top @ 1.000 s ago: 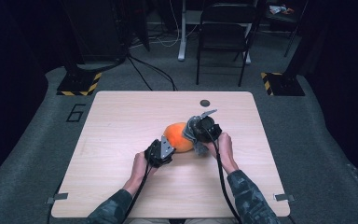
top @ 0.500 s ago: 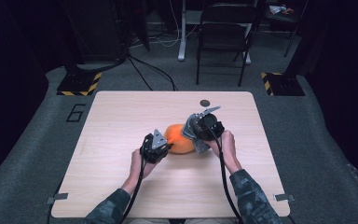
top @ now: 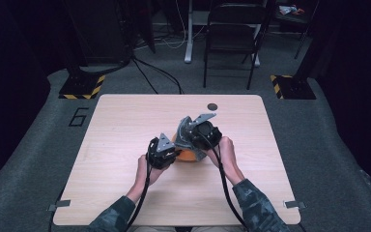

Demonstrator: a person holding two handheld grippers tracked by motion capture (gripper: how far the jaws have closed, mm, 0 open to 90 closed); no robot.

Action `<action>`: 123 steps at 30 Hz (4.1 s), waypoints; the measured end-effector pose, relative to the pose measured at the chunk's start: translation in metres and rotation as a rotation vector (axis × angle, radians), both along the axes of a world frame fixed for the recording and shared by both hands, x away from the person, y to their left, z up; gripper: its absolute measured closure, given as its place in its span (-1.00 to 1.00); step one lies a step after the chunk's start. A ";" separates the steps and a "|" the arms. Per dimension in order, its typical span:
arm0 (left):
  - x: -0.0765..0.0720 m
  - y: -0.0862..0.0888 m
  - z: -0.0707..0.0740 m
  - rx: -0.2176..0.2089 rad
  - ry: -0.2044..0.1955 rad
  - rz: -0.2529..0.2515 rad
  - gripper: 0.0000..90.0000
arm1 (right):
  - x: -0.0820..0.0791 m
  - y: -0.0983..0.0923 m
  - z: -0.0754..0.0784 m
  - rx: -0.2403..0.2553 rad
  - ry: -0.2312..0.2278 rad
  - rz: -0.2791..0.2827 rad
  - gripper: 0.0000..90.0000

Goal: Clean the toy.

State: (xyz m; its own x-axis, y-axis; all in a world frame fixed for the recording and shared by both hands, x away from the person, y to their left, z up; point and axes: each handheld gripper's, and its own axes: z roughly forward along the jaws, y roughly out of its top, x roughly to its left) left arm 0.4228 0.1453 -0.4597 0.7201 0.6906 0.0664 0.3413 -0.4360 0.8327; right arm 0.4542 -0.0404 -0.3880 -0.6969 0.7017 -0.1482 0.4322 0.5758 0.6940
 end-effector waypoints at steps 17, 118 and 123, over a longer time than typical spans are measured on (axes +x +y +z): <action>0.007 0.007 -0.007 -0.022 0.011 0.014 0.72 | 0.031 -0.034 -0.036 -0.023 0.124 -0.131 0.63; 0.008 0.006 -0.016 0.005 -0.043 0.045 0.81 | 0.037 -0.042 -0.038 0.017 0.157 -0.152 0.62; 0.007 0.010 -0.004 -0.055 -0.020 0.055 0.82 | 0.030 -0.041 -0.023 0.036 0.125 -0.134 0.62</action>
State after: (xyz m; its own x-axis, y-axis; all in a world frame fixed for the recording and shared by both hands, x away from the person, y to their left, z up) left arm 0.4293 0.1551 -0.4636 0.6799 0.7321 0.0412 0.3468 -0.3706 0.8616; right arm 0.4847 -0.0813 -0.4111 -0.6080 0.7930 -0.0396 0.5874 0.4828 0.6496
